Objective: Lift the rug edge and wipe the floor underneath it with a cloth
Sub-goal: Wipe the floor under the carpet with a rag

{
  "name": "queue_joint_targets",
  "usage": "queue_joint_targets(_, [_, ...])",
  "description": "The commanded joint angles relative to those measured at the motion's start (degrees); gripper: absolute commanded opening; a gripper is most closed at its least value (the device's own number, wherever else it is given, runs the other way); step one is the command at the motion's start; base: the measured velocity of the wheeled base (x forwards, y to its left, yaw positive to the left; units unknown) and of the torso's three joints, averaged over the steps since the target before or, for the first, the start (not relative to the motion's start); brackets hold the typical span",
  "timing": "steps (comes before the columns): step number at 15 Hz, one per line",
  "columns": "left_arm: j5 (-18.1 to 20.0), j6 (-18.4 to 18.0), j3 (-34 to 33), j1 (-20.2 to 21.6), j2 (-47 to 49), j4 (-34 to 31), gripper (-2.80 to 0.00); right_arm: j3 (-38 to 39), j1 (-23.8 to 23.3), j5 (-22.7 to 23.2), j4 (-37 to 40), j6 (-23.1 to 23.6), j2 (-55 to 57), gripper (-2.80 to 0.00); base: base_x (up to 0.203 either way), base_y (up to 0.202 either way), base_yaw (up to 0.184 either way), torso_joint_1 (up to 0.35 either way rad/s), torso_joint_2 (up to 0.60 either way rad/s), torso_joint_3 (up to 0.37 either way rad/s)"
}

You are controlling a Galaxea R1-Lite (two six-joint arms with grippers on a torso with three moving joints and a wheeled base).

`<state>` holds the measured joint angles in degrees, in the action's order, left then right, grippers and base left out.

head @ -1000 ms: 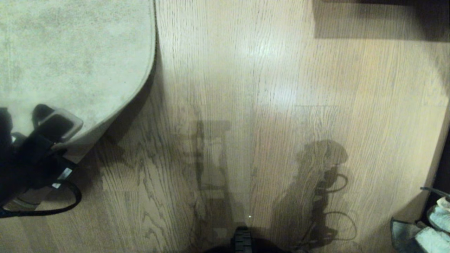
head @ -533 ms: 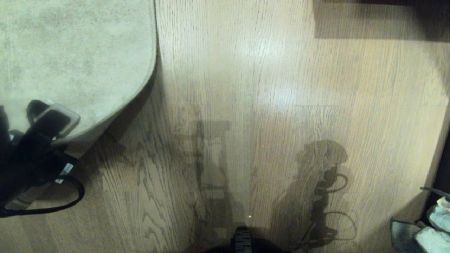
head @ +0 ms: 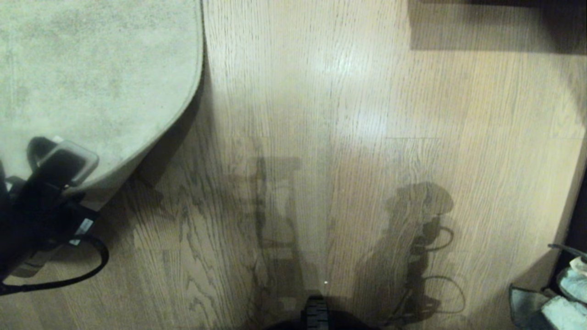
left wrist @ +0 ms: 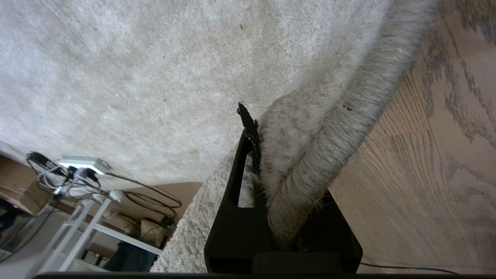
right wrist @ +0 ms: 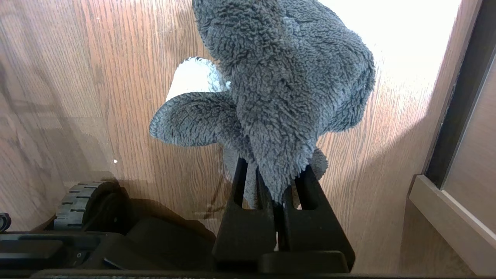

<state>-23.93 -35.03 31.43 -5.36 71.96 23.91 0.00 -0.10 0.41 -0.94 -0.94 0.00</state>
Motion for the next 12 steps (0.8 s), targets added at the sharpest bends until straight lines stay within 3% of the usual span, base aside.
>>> queue_joint_targets(1, [-0.2,0.1,-0.9,0.0,-0.2,0.5,-2.80,0.0,0.0,0.0,0.0,0.0,0.1,-2.80,0.000,0.000,0.000,0.000,0.00,0.000])
queue_joint_targets(12, [-0.2,1.2,-2.1,0.1,0.7,0.7,-2.80,0.0,0.0,0.0,0.0,0.0,0.1,-2.80,0.000,0.000,0.000,0.000,0.00,0.000])
